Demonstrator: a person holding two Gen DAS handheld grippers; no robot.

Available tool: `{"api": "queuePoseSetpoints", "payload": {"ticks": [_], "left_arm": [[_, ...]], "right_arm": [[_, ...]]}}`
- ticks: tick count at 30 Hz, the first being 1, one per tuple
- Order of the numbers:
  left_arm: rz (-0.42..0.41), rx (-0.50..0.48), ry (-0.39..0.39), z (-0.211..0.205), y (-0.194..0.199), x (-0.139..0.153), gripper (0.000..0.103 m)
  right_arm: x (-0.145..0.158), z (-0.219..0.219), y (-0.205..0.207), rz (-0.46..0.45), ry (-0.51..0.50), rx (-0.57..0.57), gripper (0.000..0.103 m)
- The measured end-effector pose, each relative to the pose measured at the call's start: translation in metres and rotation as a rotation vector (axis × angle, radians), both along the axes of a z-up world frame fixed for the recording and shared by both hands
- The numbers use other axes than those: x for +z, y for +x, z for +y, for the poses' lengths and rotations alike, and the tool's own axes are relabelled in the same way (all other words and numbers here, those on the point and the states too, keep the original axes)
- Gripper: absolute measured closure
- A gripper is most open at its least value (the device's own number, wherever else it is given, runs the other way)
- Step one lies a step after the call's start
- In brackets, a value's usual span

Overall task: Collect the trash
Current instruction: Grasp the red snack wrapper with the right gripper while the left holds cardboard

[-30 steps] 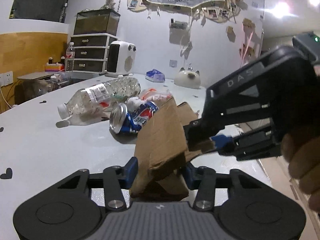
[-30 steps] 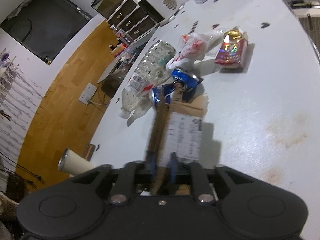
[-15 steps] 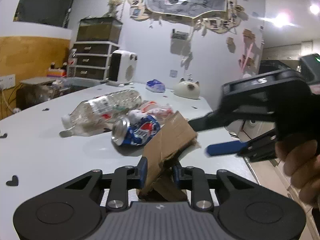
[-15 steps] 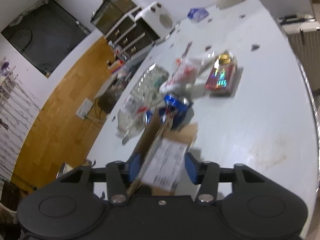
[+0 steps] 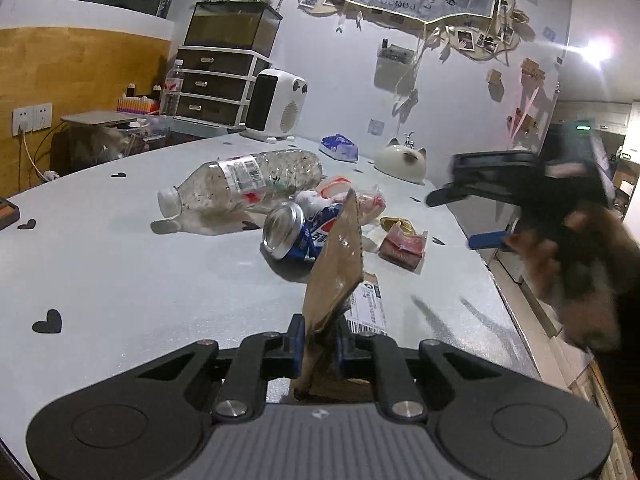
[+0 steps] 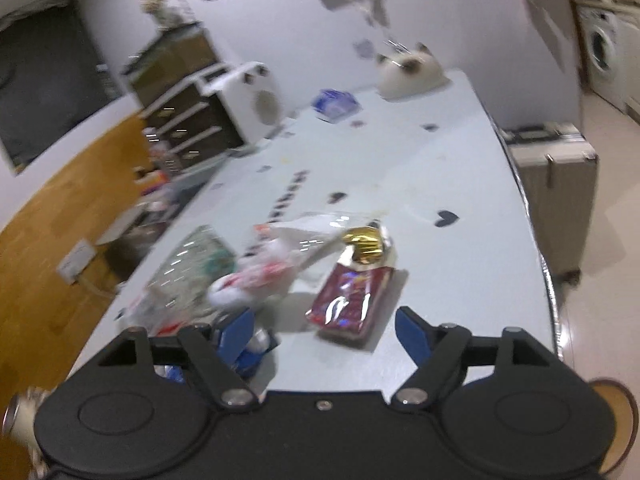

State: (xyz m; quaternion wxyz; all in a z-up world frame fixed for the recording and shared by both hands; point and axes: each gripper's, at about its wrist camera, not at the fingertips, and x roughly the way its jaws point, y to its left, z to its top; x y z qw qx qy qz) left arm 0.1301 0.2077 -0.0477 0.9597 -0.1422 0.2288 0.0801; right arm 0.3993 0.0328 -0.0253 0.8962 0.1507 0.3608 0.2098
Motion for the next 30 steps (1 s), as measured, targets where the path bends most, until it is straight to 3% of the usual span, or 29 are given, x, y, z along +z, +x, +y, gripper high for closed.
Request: {"api": "queuePoseSetpoints", "payload": {"ticks": [8, 11, 17, 22, 25, 26, 28, 30], "left_arm": [[0.024, 0.009, 0.013, 0.001, -0.001, -0.003, 0.091], [0.027, 0.005, 0.031, -0.001, 0.0, -0.003, 0.091], [0.024, 0.009, 0.033, -0.003, 0.001, -0.004, 0.091], [0.021, 0.019, 0.037, -0.005, 0.001, -0.005, 0.091], [0.028, 0.024, 0.046, -0.007, 0.002, -0.003, 0.092], [0.034, 0.03, 0.045, -0.007, 0.002, -0.003, 0.092], [0.042, 0.041, 0.037, -0.006, 0.002, -0.002, 0.092], [0.046, 0.049, 0.038, -0.008, 0.002, -0.001, 0.092]], "right_arm": [[-0.048, 0.04, 0.056, 0.189, -0.026, -0.216, 0.027], [-0.052, 0.055, 0.057, 0.163, -0.035, -0.241, 0.027], [-0.056, 0.074, 0.044, 0.072, -0.13, -0.138, 0.035], [-0.065, 0.057, 0.015, -0.042, -0.109, 0.034, 0.037], [-0.063, 0.046, -0.002, -0.063, -0.155, 0.08, 0.038], [-0.062, 0.042, -0.006, -0.06, -0.152, 0.096, 0.044], [-0.061, 0.031, -0.015, -0.045, -0.127, 0.133, 0.068], [-0.061, 0.022, -0.023, -0.023, -0.111, 0.135, 0.077]]}}
